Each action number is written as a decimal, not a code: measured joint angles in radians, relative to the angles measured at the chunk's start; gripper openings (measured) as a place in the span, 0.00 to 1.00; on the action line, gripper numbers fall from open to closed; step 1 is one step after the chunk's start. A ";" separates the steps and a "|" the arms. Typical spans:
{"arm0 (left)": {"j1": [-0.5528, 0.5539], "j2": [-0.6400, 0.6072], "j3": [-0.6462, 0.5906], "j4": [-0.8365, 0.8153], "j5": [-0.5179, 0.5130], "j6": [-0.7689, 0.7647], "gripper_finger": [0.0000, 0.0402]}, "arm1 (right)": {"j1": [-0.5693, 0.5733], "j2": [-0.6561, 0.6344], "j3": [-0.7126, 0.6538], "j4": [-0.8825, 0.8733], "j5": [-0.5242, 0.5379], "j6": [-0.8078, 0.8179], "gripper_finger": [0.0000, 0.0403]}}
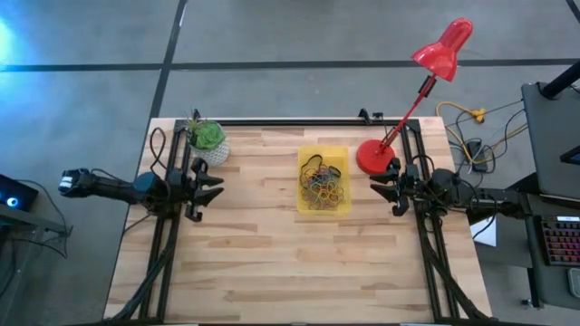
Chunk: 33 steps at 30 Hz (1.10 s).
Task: Pick and place rubber bands into bin
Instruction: Return to Home Position
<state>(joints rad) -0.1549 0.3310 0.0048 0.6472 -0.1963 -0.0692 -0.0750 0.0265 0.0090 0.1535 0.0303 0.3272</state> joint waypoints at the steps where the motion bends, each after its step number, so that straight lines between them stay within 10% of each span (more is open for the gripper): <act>1: 0.022 -0.008 0.000 0.000 0.022 0.001 0.26 | 0.000 0.000 0.000 0.000 0.000 0.005 0.35; 33: 0.141 -0.302 0.000 -0.503 0.196 -0.074 0.26 | 0.000 -0.027 0.001 -0.144 -0.003 0.019 0.35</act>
<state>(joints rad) -0.0143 0.0289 0.0048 0.1444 -0.0004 -0.1428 -0.0746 -0.0002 0.0101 0.0097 0.0269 0.3462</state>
